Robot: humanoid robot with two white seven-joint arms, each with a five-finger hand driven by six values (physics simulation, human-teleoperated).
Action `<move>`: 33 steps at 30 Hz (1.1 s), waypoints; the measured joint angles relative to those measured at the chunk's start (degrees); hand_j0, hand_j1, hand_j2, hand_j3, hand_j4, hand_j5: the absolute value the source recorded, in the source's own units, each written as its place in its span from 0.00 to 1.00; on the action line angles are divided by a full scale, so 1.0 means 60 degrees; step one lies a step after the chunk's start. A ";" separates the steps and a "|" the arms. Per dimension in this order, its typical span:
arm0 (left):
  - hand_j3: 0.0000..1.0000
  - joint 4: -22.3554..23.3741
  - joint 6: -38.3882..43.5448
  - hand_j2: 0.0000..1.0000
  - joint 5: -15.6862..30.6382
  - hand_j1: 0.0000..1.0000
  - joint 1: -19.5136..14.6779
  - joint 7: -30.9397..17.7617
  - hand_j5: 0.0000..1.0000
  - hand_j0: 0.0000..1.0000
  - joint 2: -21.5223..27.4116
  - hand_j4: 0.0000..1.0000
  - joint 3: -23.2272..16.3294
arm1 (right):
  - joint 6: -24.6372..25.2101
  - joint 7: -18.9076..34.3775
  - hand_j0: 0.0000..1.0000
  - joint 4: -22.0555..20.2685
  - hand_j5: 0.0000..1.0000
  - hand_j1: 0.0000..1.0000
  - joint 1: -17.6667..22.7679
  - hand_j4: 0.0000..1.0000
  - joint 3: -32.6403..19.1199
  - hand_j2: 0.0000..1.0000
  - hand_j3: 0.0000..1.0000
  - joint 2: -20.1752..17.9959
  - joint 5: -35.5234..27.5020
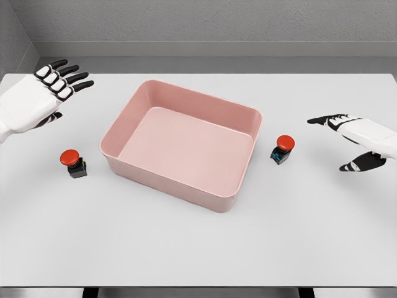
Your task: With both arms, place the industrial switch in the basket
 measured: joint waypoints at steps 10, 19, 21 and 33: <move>1.00 -0.0029 0.0001 1.00 -0.0024 1.00 0.0424 -0.0012 1.00 1.00 0.0458 1.00 -0.0182 | 0.0026 0.2606 1.00 0.0286 1.00 1.00 -0.1493 1.00 -0.0046 1.00 1.00 0.0407 0.0662; 1.00 -0.0286 -0.0003 1.00 0.0024 1.00 0.0323 -0.1235 1.00 1.00 0.1662 1.00 -0.0276 | 0.0026 0.3303 1.00 0.1678 1.00 1.00 -0.4189 1.00 0.2298 1.00 1.00 0.1624 0.1401; 1.00 -0.0471 -0.0006 1.00 0.0027 1.00 0.0337 -0.1896 1.00 1.00 0.1786 1.00 -0.0288 | 0.0029 0.3320 1.00 0.1945 1.00 1.00 -0.4643 1.00 0.2764 1.00 1.00 0.1821 0.1462; 1.00 -0.1039 -0.0014 1.00 0.0012 1.00 0.0366 -0.2836 1.00 1.00 0.1860 1.00 -0.1152 | 0.0024 0.3340 1.00 0.2376 1.00 1.00 -0.5054 1.00 0.3830 1.00 1.00 0.2470 0.1558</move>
